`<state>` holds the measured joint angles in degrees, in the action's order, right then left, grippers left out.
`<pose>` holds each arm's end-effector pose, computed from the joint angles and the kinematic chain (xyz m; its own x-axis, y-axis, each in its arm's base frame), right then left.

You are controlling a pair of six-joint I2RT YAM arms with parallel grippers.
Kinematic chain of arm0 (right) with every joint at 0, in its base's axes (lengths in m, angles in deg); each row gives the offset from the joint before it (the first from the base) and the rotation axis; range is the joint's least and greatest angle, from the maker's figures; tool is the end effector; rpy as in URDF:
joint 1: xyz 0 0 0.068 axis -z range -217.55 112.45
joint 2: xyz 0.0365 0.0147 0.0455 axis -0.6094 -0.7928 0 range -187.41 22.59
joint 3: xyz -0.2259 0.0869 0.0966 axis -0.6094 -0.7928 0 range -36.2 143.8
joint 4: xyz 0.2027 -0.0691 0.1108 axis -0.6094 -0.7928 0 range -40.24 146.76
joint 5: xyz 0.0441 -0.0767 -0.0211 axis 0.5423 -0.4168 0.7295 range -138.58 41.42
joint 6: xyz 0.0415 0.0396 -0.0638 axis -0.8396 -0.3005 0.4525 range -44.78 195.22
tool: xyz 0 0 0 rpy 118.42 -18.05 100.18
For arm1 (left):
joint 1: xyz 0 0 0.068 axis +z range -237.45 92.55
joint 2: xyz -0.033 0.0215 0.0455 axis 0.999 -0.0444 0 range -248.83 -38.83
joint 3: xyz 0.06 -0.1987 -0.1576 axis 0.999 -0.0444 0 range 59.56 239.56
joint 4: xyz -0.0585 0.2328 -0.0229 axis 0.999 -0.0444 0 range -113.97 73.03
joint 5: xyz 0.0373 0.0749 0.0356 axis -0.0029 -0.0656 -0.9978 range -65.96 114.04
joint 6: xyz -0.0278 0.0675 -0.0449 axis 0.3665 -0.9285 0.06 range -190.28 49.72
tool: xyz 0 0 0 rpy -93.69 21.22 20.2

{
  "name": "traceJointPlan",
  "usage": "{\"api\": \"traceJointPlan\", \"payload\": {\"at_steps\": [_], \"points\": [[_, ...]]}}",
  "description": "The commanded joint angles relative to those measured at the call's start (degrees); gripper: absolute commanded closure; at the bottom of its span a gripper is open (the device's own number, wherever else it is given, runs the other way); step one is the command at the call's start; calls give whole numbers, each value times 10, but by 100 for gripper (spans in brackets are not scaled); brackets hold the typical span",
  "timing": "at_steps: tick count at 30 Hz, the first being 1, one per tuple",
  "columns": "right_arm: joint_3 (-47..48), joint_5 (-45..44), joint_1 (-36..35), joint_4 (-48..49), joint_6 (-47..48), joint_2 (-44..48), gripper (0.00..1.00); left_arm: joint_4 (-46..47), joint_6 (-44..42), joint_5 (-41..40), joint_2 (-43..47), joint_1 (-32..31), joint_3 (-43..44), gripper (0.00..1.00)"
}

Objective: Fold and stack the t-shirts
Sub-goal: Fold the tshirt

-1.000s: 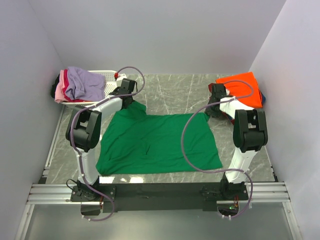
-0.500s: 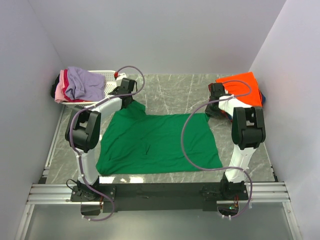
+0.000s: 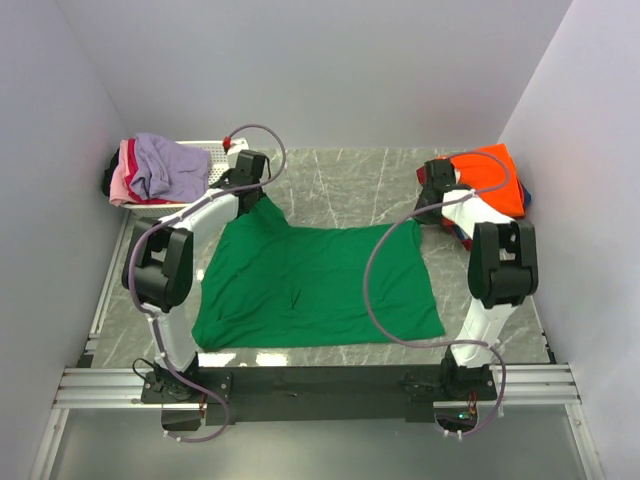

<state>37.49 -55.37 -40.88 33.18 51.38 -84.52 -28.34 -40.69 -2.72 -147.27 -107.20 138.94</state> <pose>0.3943 0.0139 0.1557 -0.7633 0.3575 -0.5381 0.3444 0.9299 0.1294 0.4176 -0.1138 0.2043 -0.5206 -0.2816 -0.8060 -0.3196 0.9397 -0.1218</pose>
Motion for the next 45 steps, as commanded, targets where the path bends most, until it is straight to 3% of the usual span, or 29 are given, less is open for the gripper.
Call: {"api": "traceJointPlan", "payload": {"at_steps": [1, 11, 25, 36, 45], "points": [[13, -2, -1, 18, 18, 78, 100, 16, -6, -8, 53, 8, -1, 99], [-13, 14, -1, 6, 27, 147, 100, 29, -1, 0, 96, 9, -43, 99], [-147, -1, -42, -19, 33, 296, 100, 74, 64, 20, 263, 5, -265, 99], [-210, -42, -73, -86, 29, 370, 100, 11, 115, 20, 396, -12, -384, 99], [-213, -97, -81, -165, 20, 422, 100, -61, 140, 6, 474, -29, -421, 99]]}}
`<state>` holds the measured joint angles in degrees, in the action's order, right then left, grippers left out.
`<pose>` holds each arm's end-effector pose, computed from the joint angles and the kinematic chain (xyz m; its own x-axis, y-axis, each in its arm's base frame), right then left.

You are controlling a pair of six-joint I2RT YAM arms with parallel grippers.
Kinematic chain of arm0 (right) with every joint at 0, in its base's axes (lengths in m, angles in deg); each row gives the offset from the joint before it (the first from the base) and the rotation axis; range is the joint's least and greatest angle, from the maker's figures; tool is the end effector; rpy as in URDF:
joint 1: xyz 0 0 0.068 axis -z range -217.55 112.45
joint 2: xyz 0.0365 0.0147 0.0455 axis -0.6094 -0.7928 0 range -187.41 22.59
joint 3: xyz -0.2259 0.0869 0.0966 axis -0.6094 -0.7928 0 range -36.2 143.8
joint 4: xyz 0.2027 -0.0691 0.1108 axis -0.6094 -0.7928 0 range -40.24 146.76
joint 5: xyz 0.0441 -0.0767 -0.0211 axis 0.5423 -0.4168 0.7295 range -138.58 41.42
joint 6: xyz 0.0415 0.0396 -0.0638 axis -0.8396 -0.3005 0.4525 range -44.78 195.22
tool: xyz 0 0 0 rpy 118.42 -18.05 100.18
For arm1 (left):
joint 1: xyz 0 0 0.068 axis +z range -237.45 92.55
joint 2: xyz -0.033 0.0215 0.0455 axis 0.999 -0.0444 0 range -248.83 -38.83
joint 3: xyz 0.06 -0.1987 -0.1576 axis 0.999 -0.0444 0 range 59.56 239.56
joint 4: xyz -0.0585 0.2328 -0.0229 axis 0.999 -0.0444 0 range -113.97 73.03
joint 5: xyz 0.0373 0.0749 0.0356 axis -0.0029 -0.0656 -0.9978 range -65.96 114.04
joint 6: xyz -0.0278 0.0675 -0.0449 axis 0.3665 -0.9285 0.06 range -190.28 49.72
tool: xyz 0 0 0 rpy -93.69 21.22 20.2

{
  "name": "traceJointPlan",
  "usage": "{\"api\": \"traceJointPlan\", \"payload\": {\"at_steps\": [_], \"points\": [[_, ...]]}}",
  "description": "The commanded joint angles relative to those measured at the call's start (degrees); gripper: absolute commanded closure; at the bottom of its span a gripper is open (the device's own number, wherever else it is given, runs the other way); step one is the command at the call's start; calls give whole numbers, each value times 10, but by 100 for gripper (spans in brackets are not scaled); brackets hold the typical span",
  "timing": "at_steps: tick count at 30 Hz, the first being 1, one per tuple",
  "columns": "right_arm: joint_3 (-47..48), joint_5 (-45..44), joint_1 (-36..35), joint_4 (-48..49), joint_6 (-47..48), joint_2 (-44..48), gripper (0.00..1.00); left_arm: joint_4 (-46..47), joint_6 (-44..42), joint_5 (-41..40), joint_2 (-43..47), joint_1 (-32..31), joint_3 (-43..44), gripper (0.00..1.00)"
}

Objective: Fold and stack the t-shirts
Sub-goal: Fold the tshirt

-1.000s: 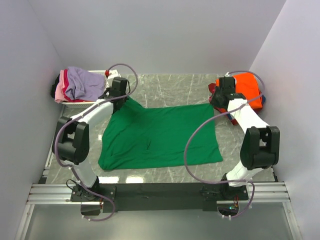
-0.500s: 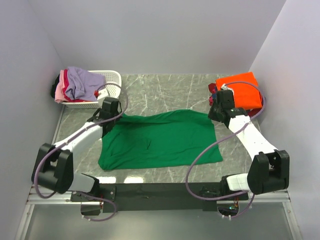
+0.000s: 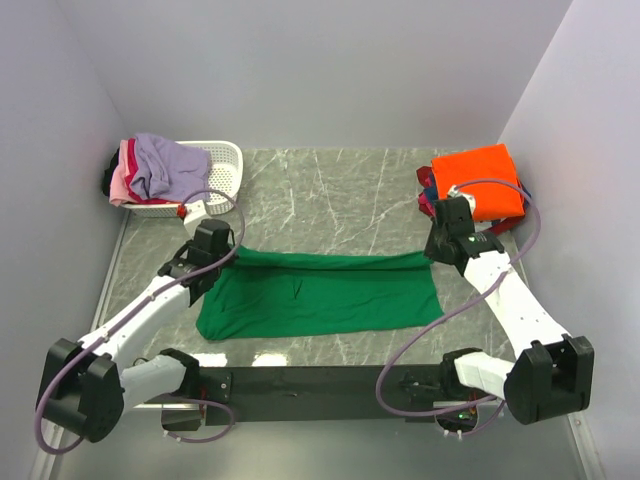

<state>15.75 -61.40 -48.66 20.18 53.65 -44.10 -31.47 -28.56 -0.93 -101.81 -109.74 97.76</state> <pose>0.2426 0.0305 0.2302 -0.7316 0.2216 -0.6447 0.2333 0.9700 0.0686 0.2378 -0.0630 0.2082 -0.4650 -0.4614 -0.7556 -0.3589 0.8784 -0.3155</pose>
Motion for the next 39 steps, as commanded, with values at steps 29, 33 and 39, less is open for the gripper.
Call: {"api": "traceJointPlan", "payload": {"at_steps": [29, 33, 39], "points": [[77, -138, -111, -227, -71, 60, 60, -199, 149, 43, 222, -88, -55, 48], [68, -148, -110, -189, -63, 63, 53, -154, 133, 29, 196, -88, -52, 42], [37, -86, -107, -71, -39, 3, 49, -35, 109, 41, 69, -88, -30, 36]]}}
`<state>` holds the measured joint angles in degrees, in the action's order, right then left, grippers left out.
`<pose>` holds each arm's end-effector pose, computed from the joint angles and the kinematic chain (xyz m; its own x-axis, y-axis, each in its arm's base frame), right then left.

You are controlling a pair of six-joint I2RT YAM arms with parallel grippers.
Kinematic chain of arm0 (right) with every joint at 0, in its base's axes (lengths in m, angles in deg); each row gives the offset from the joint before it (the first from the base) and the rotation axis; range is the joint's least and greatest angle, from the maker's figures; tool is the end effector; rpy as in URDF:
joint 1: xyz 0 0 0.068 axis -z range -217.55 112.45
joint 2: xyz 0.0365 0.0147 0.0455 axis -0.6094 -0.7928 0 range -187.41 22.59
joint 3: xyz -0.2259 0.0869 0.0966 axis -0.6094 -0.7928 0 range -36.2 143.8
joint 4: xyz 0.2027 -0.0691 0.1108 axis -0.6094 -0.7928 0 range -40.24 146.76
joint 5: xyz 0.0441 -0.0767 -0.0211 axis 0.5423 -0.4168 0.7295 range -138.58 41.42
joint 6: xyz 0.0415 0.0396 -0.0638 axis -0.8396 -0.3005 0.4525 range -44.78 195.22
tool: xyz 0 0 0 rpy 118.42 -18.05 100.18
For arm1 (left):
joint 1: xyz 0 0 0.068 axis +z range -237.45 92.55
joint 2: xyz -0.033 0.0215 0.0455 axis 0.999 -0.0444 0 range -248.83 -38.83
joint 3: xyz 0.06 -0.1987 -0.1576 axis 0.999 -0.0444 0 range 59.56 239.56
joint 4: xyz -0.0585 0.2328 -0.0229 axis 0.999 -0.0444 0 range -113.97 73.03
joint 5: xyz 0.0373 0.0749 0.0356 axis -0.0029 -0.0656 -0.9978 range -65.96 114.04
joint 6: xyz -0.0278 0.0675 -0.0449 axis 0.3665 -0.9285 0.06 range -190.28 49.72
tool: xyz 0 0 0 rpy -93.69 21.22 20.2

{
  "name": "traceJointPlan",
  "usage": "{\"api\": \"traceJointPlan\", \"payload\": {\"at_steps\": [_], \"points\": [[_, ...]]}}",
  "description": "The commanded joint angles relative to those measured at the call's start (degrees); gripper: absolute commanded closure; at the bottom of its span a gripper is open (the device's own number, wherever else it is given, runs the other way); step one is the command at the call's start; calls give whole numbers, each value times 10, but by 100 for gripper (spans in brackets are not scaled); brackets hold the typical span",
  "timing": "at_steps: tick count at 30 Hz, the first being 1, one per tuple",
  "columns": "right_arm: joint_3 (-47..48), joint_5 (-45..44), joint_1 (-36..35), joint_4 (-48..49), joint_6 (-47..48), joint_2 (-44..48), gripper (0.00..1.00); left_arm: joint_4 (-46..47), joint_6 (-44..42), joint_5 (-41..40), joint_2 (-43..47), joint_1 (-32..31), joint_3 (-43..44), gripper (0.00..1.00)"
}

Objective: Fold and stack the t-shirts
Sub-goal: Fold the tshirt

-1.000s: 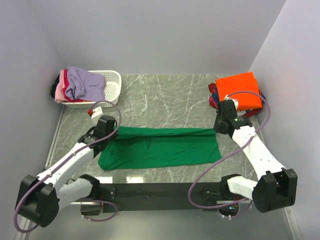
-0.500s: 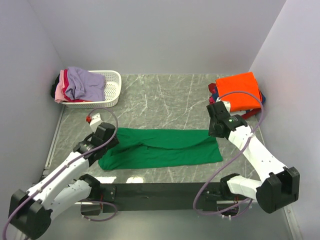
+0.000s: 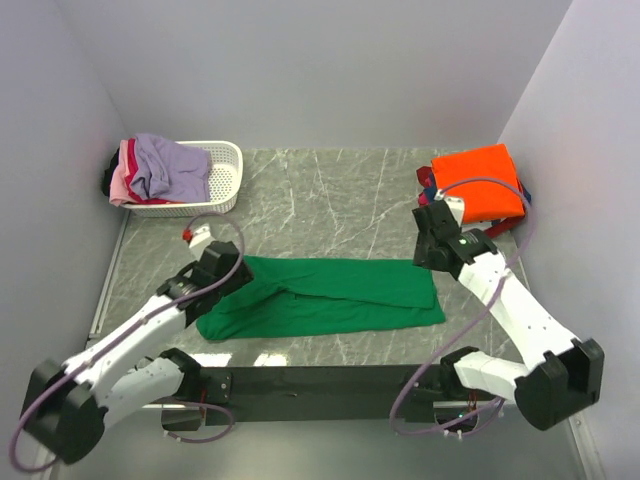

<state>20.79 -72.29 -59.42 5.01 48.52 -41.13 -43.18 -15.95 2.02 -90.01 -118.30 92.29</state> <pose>0.2083 0.0508 0.2501 -0.7725 0.1332 -0.6209 0.2249 0.9718 -0.0714 0.1825 -0.0760 0.1945 -0.5522 -0.5474 -0.6288 -0.3466 0.8367 -0.4241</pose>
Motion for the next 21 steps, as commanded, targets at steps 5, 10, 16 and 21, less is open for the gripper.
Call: {"api": "traceJointPlan", "payload": {"at_steps": [5, 10, 16, 21], "points": [[-26, 87, 6, 173, 16, -85, 49, 118, -47, 9, -142, -1, 49, 31], [-33, 167, 5, 242, 9, -147, 50, 140, -61, 14, -207, 2, 56, 30], [-42, 231, 5, 289, 1, -223, 52, 166, -70, 29, -267, 11, 45, 30], [-35, 236, 5, 299, -5, -282, 53, 183, -80, 43, -310, 18, 48, 29]]}}
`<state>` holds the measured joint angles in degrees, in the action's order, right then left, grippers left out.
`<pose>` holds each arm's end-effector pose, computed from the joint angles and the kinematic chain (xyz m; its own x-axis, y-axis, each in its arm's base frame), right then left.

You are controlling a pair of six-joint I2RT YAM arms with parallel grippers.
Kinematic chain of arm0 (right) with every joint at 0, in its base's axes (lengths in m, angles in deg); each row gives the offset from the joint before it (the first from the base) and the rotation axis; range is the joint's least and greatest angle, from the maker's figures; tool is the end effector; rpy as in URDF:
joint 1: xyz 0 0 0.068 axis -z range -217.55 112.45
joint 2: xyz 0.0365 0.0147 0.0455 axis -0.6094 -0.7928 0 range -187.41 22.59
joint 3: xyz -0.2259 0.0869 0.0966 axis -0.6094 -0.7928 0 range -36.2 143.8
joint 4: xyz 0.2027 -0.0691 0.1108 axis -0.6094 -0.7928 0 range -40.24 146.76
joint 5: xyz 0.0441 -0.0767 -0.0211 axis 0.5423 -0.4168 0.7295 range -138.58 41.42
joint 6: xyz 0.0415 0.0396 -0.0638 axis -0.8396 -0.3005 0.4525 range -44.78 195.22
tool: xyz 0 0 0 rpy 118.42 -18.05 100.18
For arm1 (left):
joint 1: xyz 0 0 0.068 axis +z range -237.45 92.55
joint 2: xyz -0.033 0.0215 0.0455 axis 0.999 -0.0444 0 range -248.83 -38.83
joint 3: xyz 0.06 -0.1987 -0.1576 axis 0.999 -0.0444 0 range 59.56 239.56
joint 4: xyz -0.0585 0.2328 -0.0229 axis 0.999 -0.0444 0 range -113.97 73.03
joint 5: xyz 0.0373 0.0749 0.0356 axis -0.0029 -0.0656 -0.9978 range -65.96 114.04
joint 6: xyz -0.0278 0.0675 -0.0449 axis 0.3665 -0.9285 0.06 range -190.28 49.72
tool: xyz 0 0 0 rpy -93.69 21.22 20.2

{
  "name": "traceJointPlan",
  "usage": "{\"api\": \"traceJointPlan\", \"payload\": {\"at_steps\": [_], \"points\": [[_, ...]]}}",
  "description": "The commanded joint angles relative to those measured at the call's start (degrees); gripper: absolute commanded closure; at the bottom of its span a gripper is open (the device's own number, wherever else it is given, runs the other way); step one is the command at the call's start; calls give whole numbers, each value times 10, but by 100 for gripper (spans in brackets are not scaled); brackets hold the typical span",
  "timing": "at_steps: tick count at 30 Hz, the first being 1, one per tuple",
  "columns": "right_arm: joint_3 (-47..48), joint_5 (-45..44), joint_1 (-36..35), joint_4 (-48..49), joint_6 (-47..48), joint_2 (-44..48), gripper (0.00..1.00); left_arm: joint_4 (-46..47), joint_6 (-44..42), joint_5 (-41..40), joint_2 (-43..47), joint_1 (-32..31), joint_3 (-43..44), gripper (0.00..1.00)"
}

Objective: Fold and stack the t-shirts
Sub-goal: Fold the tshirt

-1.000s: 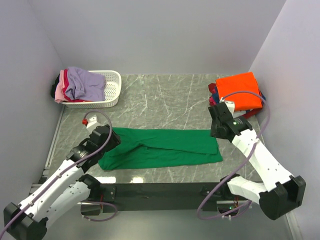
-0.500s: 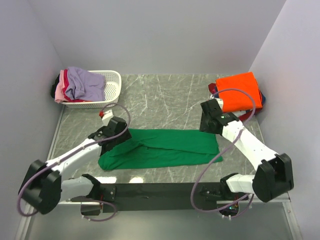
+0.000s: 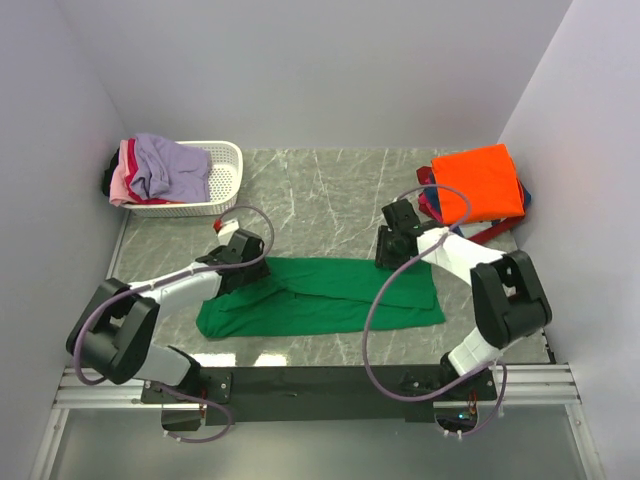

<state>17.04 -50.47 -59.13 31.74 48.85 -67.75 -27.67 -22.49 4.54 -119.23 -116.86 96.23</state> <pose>0.2851 0.1100 0.1458 -0.8935 0.1239 -0.4317 0.0485 0.9822 0.1815 0.2436 -0.1083 0.1324 -0.6937 -0.4105 -0.5918 -0.3275 0.9116 -0.2483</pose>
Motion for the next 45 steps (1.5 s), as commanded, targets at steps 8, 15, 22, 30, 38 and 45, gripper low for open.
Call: {"api": "traceJointPlan", "payload": {"at_steps": [8, 15, 22, 30, 38, 45], "points": [[4, 17, 23, 42, -16, -73, 53, 67, -45, 33, -98, 15, 48, 29], [15, 50, 44, 53, -15, -94, 52, 93, -71, 58, -186, 20, 123, 30], [45, 7, 48, 22, -11, -87, 52, 71, -90, 30, -216, 21, 176, 29], [68, -62, 41, -24, -4, -27, 52, 27, -100, -48, -151, 23, 157, 28], [160, 2, -61, 29, 26, 3, 52, 27, -107, -45, 0, 24, 137, 25], [281, 119, -139, 91, 41, -119, 52, 25, -86, 24, 64, 88, 89, 23]]}}
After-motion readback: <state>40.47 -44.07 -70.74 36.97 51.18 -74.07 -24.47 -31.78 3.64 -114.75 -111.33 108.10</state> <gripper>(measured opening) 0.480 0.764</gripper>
